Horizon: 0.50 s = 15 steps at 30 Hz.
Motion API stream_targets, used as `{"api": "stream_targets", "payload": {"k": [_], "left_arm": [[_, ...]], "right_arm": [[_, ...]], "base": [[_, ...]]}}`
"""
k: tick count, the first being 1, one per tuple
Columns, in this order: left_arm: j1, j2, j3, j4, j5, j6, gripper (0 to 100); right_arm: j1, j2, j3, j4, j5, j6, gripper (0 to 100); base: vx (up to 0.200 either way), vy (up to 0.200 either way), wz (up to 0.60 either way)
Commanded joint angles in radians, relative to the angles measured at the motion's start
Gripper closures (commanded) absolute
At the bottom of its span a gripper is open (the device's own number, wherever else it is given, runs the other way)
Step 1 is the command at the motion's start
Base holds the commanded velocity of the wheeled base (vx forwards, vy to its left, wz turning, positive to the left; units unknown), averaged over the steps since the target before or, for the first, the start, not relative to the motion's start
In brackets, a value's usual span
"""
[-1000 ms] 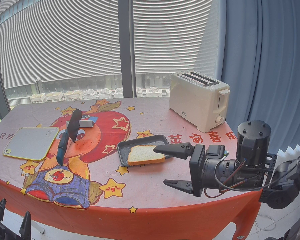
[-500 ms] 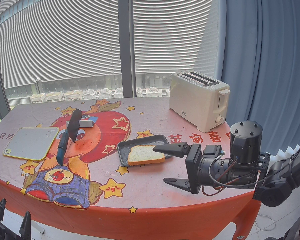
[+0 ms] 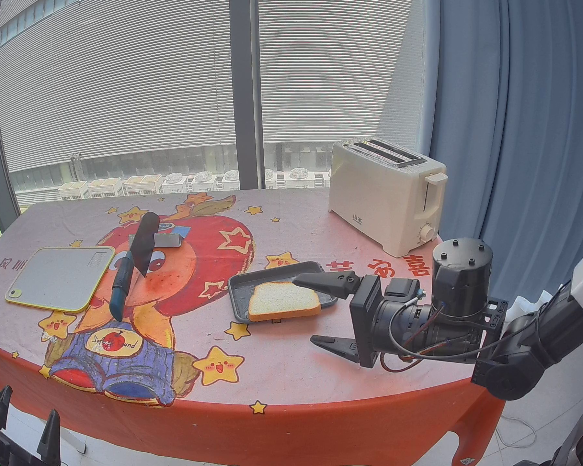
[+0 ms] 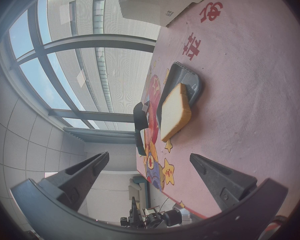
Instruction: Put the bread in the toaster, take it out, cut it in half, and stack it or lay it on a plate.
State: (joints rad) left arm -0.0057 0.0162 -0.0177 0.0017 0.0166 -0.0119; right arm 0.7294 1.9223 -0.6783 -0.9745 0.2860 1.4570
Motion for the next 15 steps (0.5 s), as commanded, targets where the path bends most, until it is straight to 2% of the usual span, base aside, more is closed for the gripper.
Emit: {"api": "stream_targets", "payload": {"k": [1,15], "left_arm": [[0.000,-0.012,0.018,0.000,0.000,0.000,0],[0.000,-0.012,0.018,0.000,0.000,0.000,0]], "right_arm": [[-0.013,0.052,-0.021,-0.004,-0.001,0.000,0],[-0.048,0.073,-0.093,0.011,-0.001,0.002,0]], "base": [[0.000,0.000,0.00],[0.000,0.000,0.00]]}}
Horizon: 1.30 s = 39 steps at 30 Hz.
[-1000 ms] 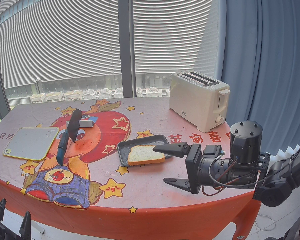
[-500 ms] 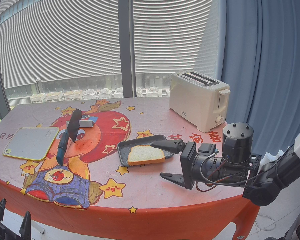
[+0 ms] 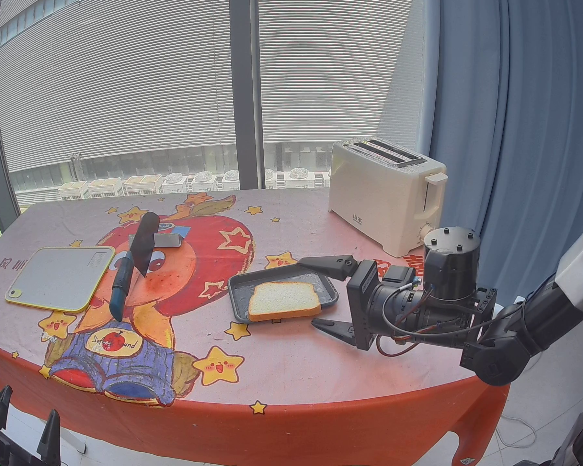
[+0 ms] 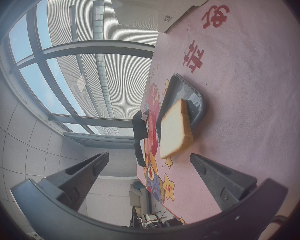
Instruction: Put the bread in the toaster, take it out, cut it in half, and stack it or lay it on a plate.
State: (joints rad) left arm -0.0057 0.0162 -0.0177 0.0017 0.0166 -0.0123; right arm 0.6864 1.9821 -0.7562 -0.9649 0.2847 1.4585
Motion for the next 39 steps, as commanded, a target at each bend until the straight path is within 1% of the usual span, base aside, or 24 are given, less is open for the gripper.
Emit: {"api": "stream_targets", "payload": {"k": [1,10,25,39], "left_arm": [[0.000,-0.013,0.018,0.000,0.000,0.000,0],[0.000,-0.012,0.018,0.000,0.000,-0.001,0],[0.000,-0.012,0.018,0.000,0.000,-0.001,0],[0.000,-0.012,0.018,0.000,0.000,0.000,0]], "right_arm": [[-0.008,0.018,-0.017,0.002,0.001,0.000,0],[-0.027,0.043,-0.029,0.000,-0.002,0.000,0],[-0.030,0.081,-0.078,0.002,-0.004,0.000,0],[-0.030,0.086,-0.081,0.015,-0.004,0.000,0]], "base": [[0.000,0.000,0.00],[0.000,0.000,0.00],[0.000,0.000,0.00],[0.000,0.000,0.00]]}}
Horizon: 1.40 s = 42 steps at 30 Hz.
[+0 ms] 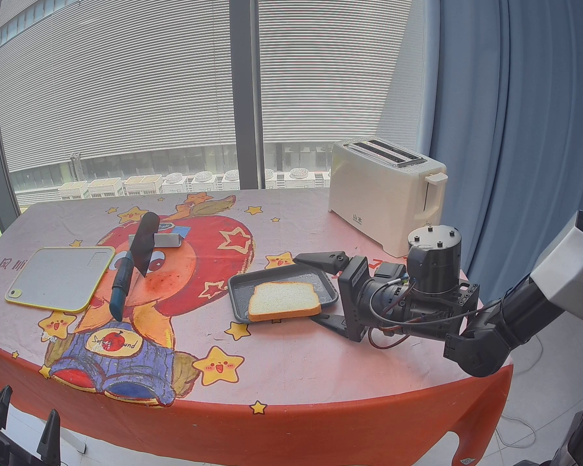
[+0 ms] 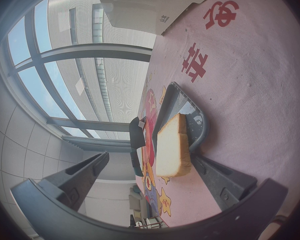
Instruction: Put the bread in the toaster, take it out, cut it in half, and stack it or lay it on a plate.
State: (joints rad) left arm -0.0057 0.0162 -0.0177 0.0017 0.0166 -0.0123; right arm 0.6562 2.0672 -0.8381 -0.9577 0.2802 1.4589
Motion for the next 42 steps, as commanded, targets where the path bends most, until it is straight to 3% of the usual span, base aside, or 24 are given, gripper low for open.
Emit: {"api": "stream_targets", "payload": {"k": [1,11,29,37,42], "left_arm": [[0.000,-0.012,0.018,0.000,0.000,-0.001,0],[0.000,-0.012,0.018,0.000,0.000,0.000,0],[0.000,-0.012,0.018,0.000,0.000,-0.001,0],[0.000,-0.012,0.018,0.000,0.000,-0.001,0],[0.000,-0.013,0.018,0.000,0.000,0.000,0]], "right_arm": [[0.000,0.002,-0.001,0.017,0.001,0.000,100],[0.002,0.004,-0.010,0.142,-0.013,0.000,100],[0.016,-0.068,-0.018,0.125,-0.027,-0.017,100],[0.019,-0.124,-0.018,0.126,-0.029,-0.065,100],[0.017,-0.165,-0.006,0.135,-0.042,-0.141,100]], "base": [[0.000,0.000,0.00],[0.000,0.000,0.00],[0.000,0.000,0.00],[0.000,0.000,0.00],[0.000,0.000,0.00]]}}
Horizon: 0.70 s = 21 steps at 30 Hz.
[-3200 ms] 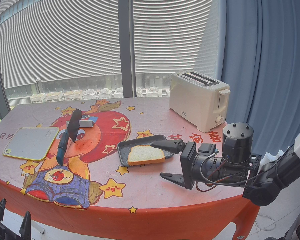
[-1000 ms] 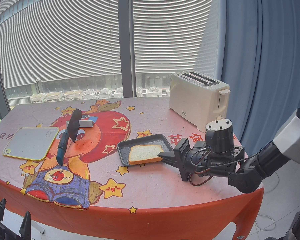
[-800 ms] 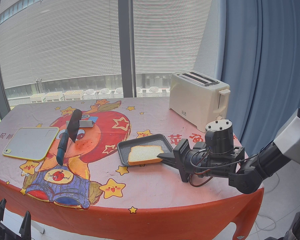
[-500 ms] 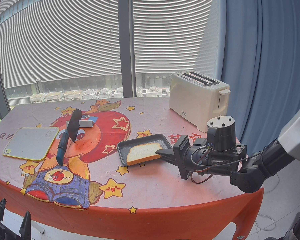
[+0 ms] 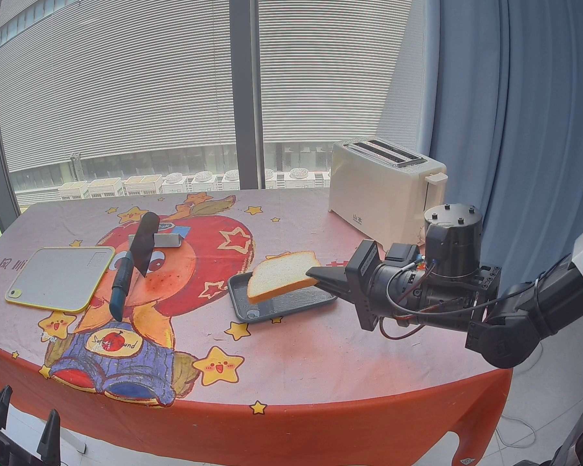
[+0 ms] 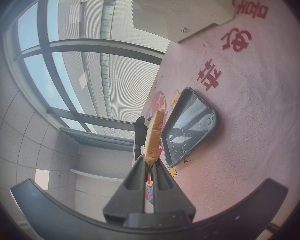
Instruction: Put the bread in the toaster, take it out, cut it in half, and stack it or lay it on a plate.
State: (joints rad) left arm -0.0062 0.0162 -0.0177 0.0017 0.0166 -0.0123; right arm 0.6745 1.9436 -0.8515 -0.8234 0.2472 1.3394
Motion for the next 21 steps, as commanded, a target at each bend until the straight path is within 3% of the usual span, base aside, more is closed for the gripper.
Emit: {"api": "stream_targets", "payload": {"k": [1,3,7,21], "left_arm": [[0.000,-0.012,0.018,0.000,0.000,0.000,0],[0.000,-0.012,0.018,0.000,0.000,-0.001,0],[0.000,-0.012,0.018,0.000,0.000,-0.001,0],[0.000,-0.013,0.018,0.000,0.000,-0.001,0]], "right_arm": [[-0.001,-0.043,0.008,0.001,-0.013,-0.028,100],[0.000,-0.055,0.014,0.001,-0.046,-0.089,100],[0.008,-0.086,0.017,-0.003,-0.091,-0.157,100],[0.028,-0.204,0.051,-0.008,-0.118,-0.298,100]], "base": [[0.000,0.000,0.00],[0.000,0.000,0.00],[0.000,0.000,0.00],[0.000,0.000,0.00]]}}
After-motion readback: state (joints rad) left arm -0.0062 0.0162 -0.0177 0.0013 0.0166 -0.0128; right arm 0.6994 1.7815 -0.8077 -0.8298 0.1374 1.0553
